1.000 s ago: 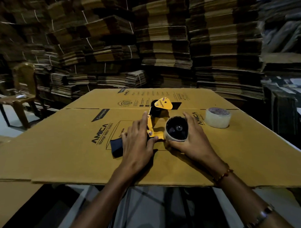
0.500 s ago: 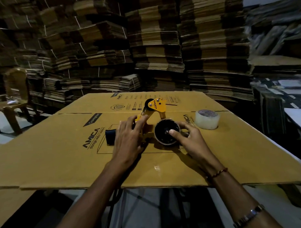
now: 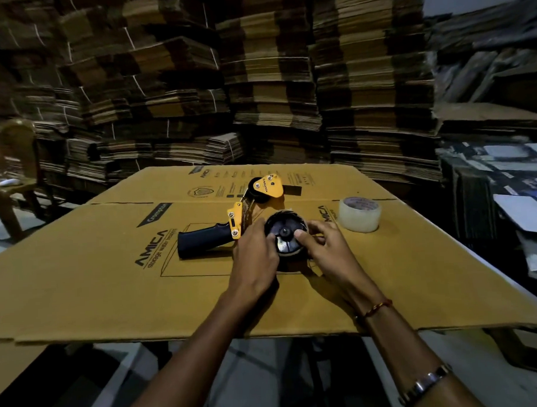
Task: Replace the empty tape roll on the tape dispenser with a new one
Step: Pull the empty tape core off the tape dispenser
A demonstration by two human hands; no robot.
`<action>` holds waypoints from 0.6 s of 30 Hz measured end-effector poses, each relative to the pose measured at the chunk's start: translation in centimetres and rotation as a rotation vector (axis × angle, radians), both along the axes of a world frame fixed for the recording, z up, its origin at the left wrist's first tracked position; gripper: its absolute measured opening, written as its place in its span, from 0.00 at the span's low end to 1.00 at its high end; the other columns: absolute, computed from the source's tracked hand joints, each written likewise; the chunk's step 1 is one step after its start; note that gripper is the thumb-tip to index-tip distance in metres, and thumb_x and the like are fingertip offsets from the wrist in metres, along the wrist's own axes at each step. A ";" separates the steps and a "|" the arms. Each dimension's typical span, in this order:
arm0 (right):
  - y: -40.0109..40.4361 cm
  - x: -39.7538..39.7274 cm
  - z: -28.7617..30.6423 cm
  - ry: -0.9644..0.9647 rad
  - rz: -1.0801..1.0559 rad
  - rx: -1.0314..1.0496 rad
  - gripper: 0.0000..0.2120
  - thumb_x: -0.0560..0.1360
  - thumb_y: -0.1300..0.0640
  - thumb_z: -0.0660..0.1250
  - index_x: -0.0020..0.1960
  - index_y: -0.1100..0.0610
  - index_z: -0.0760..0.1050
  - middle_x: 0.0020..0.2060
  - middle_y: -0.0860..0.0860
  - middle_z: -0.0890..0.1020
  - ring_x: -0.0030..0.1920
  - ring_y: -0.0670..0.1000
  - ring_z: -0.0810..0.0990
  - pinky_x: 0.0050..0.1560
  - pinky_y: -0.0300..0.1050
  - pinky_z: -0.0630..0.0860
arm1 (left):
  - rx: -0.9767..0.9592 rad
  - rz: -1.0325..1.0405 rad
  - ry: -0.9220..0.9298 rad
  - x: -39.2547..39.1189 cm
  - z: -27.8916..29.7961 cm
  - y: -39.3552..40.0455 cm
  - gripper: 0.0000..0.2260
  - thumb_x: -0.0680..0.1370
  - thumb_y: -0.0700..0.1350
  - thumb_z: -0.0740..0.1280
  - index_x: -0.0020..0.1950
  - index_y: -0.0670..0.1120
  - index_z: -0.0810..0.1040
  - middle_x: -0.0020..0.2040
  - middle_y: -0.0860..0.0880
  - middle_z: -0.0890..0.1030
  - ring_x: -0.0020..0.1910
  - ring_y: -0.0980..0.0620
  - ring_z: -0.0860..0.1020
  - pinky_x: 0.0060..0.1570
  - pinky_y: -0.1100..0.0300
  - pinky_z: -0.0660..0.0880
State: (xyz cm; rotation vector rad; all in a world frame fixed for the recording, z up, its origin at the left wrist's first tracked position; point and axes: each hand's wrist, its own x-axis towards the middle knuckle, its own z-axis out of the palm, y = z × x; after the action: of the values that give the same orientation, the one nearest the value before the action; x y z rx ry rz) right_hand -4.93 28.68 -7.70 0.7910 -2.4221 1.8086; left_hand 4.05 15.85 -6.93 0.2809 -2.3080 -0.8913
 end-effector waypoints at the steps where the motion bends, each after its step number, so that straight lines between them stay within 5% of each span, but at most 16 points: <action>1: -0.1 -0.2 -0.1 -0.002 -0.001 -0.006 0.18 0.79 0.50 0.69 0.66 0.55 0.76 0.62 0.54 0.71 0.62 0.52 0.77 0.62 0.53 0.79 | 0.005 0.014 0.005 -0.1 0.0 0.0 0.15 0.83 0.42 0.59 0.69 0.42 0.72 0.62 0.44 0.79 0.60 0.47 0.77 0.58 0.55 0.75; 5: -0.4 -0.8 -0.3 -0.015 -0.007 -0.007 0.15 0.76 0.50 0.69 0.62 0.53 0.78 0.61 0.56 0.76 0.58 0.51 0.79 0.61 0.55 0.80 | 0.048 0.110 0.016 -0.7 0.4 0.5 0.10 0.82 0.41 0.60 0.62 0.41 0.76 0.53 0.44 0.81 0.51 0.47 0.80 0.53 0.49 0.80; 8: -0.4 -0.9 -0.2 0.002 -0.026 0.001 0.15 0.77 0.53 0.69 0.62 0.57 0.79 0.61 0.56 0.76 0.57 0.51 0.80 0.60 0.53 0.80 | 0.061 0.123 0.066 -0.7 0.2 0.5 0.09 0.82 0.41 0.61 0.60 0.41 0.76 0.48 0.48 0.79 0.47 0.50 0.78 0.49 0.54 0.78; 14: -0.4 -0.6 -0.3 0.089 -0.083 0.031 0.15 0.79 0.54 0.68 0.63 0.59 0.78 0.59 0.54 0.75 0.53 0.45 0.77 0.47 0.34 0.76 | 0.095 0.095 0.105 -0.3 0.0 0.2 0.08 0.82 0.41 0.63 0.60 0.42 0.77 0.51 0.46 0.81 0.52 0.46 0.80 0.51 0.47 0.79; 18: -0.2 -0.3 -0.3 0.148 -0.116 0.056 0.14 0.78 0.54 0.68 0.61 0.59 0.79 0.58 0.54 0.75 0.54 0.49 0.78 0.50 0.40 0.78 | 0.101 0.107 0.114 -0.3 0.0 0.4 0.08 0.81 0.42 0.64 0.59 0.43 0.77 0.52 0.46 0.82 0.52 0.47 0.81 0.51 0.48 0.80</action>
State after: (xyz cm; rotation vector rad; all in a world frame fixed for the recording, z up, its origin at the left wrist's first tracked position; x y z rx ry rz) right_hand -5.22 28.46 -7.98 0.7432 -2.3807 1.5887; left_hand 3.80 16.21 -6.94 0.3830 -2.1260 -0.9472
